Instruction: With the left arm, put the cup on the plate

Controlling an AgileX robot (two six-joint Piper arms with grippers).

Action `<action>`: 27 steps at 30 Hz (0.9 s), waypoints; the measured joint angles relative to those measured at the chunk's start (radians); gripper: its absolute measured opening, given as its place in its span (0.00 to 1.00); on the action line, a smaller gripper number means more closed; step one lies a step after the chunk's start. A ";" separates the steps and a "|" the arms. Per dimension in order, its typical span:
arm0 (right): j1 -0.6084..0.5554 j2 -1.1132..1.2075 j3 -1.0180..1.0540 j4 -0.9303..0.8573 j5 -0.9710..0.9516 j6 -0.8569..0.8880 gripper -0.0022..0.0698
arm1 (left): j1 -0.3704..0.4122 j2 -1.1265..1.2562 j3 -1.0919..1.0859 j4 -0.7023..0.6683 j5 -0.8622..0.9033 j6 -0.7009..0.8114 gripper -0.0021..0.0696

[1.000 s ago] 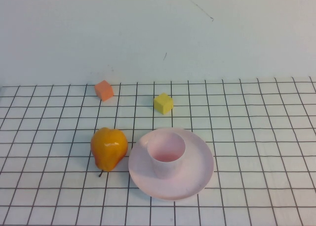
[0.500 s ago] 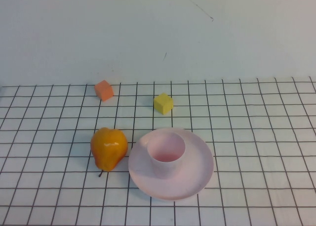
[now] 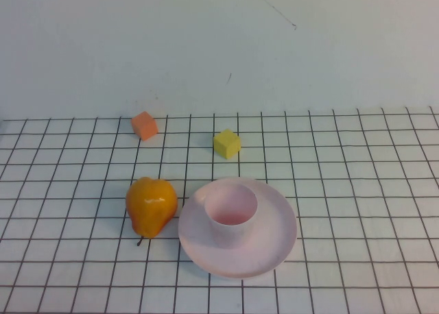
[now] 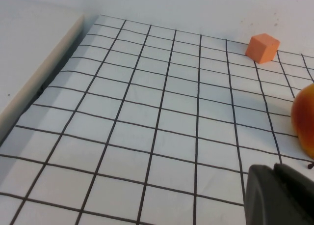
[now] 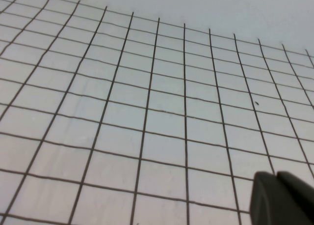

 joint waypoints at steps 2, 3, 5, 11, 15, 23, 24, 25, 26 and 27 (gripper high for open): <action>0.000 0.000 0.000 0.000 0.000 0.000 0.03 | -0.002 0.000 0.000 -0.005 0.000 0.001 0.03; 0.000 0.000 0.000 0.000 0.000 0.000 0.03 | -0.001 0.000 0.000 -0.009 0.000 0.001 0.03; 0.000 0.000 0.000 0.000 0.000 0.000 0.03 | -0.001 0.000 0.000 -0.017 0.000 0.005 0.03; 0.000 0.000 0.000 0.000 0.000 0.000 0.03 | -0.001 0.000 0.000 -0.030 0.000 0.378 0.03; 0.000 0.000 0.000 0.000 0.000 0.000 0.03 | -0.001 0.000 0.000 -0.113 -0.002 0.546 0.03; 0.000 0.000 0.000 0.000 0.000 0.000 0.03 | -0.001 0.000 0.000 -0.093 -0.008 0.293 0.03; 0.000 0.000 0.000 0.000 0.000 0.000 0.03 | -0.001 0.000 0.000 -0.093 -0.008 0.269 0.03; 0.000 0.000 0.000 0.000 0.000 0.000 0.03 | -0.001 0.000 0.000 -0.093 -0.008 0.257 0.03; 0.000 0.000 0.000 0.000 0.000 0.000 0.03 | -0.001 0.000 0.000 -0.093 -0.005 0.253 0.03; 0.000 0.000 0.000 0.000 0.000 0.000 0.03 | -0.001 0.000 0.000 -0.093 -0.005 0.259 0.03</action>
